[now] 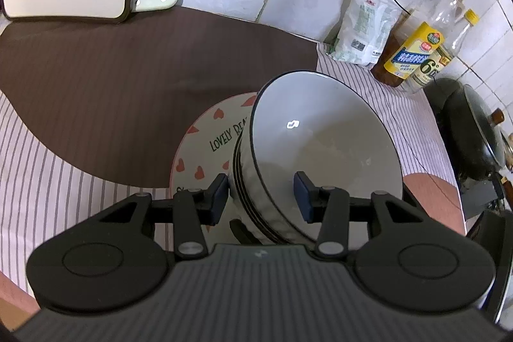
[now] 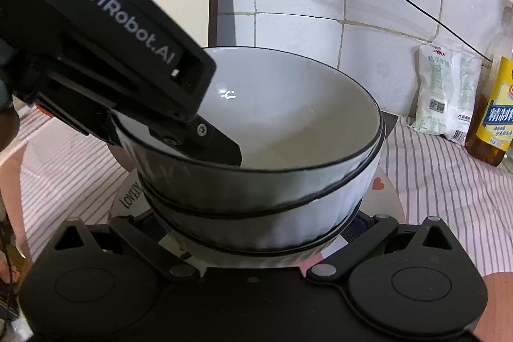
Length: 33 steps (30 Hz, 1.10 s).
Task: Organize plates and bowls
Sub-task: 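Lower the bowl stack onto the pink bunny plate, then open both grippers and pull them back from the stack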
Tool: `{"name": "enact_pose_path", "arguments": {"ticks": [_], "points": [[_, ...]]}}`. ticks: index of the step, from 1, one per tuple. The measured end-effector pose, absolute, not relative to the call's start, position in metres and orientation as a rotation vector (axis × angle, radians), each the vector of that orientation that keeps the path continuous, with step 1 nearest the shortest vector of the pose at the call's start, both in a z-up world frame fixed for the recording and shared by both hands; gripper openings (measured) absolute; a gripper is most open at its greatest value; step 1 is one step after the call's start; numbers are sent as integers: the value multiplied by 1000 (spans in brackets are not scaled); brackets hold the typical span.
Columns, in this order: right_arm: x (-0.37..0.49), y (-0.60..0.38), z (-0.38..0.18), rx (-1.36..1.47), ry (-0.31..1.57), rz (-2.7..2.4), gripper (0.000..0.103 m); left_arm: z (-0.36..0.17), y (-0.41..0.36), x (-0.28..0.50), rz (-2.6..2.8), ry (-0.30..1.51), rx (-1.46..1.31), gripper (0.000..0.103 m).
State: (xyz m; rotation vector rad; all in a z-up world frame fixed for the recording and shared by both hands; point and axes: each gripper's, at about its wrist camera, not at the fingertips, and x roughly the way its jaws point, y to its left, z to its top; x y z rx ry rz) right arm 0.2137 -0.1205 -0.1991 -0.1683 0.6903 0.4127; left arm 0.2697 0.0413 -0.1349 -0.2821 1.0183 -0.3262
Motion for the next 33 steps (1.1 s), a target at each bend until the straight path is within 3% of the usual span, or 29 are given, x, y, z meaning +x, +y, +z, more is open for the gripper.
{"name": "enact_pose_path", "arguments": {"ticks": [9, 19, 33], "points": [[213, -108, -192, -213, 751, 392, 103, -133, 43, 272, -273, 1022, -293, 40], [158, -122, -147, -170, 677, 445, 103, -86, 47, 243, -228, 919, -278, 44], [117, -187, -71, 117, 580, 359, 103, -8, 57, 166, -200, 807, -168, 64]]}}
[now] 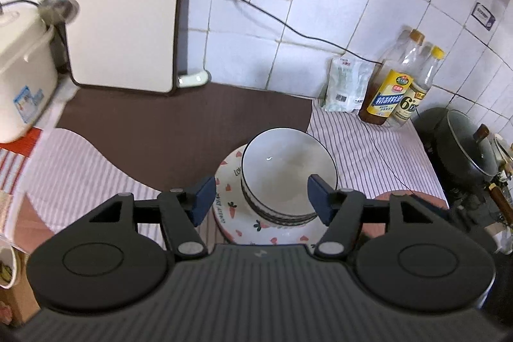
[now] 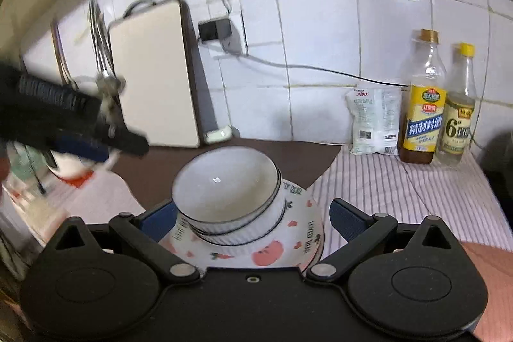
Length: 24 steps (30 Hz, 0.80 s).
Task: Organize plates and bowls
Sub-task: 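Open both grippers and pull them back from the stack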
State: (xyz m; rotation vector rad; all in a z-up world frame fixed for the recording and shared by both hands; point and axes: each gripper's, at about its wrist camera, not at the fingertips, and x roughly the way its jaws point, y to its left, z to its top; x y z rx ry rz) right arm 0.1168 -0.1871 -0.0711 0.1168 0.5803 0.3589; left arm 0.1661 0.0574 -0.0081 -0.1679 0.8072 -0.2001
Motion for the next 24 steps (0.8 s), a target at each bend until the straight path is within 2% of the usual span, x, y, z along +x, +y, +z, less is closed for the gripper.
{"name": "enact_pose_path", "arguments": {"ticks": [5, 17, 24], "points": [[97, -187, -47, 23, 561, 263, 103, 2, 58, 140, -183, 772, -167, 70], [66, -196, -22, -84, 660, 48, 103, -2, 60, 91, -119, 749, -128, 87], [43, -212, -19, -11, 656, 56, 103, -6, 60, 69, -61, 710, -109, 93]]}}
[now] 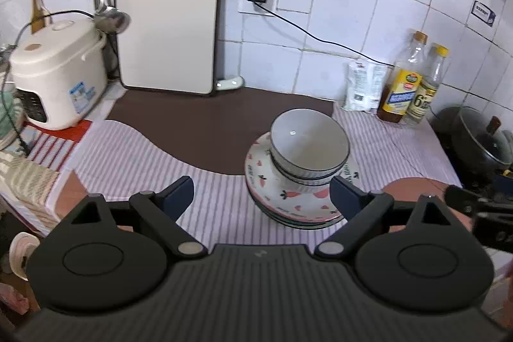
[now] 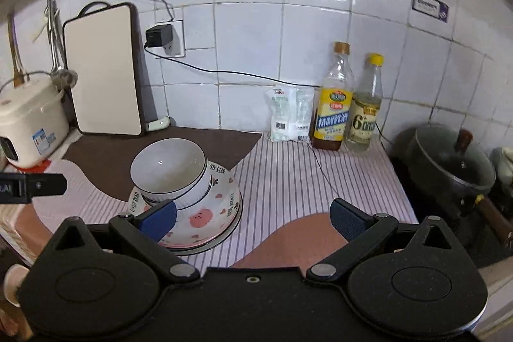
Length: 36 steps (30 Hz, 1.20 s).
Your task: Organize plates and bowls
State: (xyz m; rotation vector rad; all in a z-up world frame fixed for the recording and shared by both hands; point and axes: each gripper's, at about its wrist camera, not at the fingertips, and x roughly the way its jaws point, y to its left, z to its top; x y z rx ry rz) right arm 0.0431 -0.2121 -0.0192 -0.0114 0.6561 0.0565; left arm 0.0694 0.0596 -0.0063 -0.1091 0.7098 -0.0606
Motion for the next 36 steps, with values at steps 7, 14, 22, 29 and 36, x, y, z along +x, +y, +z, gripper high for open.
{"name": "enact_pose_path", "arguments": {"ticks": [7, 14, 22, 29, 36], "points": [[25, -215, -22, -28, 647, 52, 103, -9, 54, 55, -48, 677, -57, 94], [16, -214, -23, -64, 616, 26, 103, -12, 47, 48, -43, 661, -15, 94], [13, -216, -22, -47, 602, -2, 103, -15, 45, 44, -35, 665, 18, 94], [11, -216, -25, -50, 602, 2, 103, -19, 47, 43, -40, 664, 20, 94], [10, -217, -25, -44, 592, -9, 103, -24, 52, 40, -22, 651, 12, 94]]}}
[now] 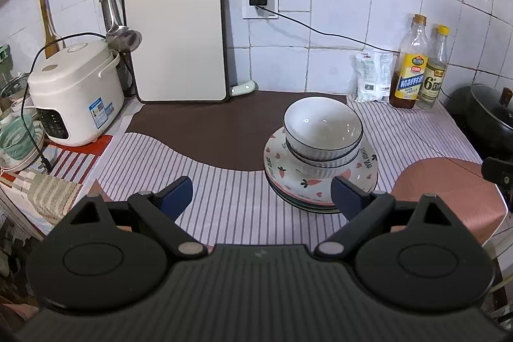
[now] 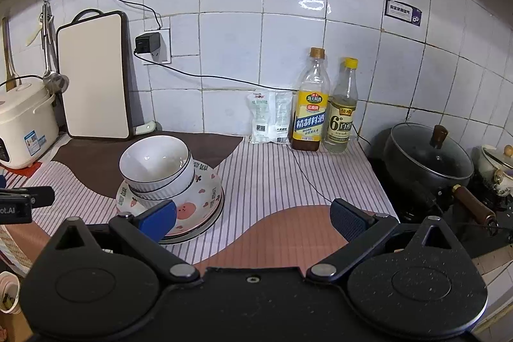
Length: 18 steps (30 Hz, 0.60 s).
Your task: Organize plates and bowls
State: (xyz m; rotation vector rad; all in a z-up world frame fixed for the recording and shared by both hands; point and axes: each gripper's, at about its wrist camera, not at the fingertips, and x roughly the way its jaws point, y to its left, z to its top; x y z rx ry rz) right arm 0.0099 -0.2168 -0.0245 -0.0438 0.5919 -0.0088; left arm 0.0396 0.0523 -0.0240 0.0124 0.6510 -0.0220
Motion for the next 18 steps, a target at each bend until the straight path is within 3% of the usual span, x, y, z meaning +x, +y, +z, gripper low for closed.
{"name": "enact_pose_path", "arguments": {"ticks": [18], "points": [[3, -213, -27, -69, 549, -36, 103, -27, 49, 33, -27, 634, 17, 94]]}}
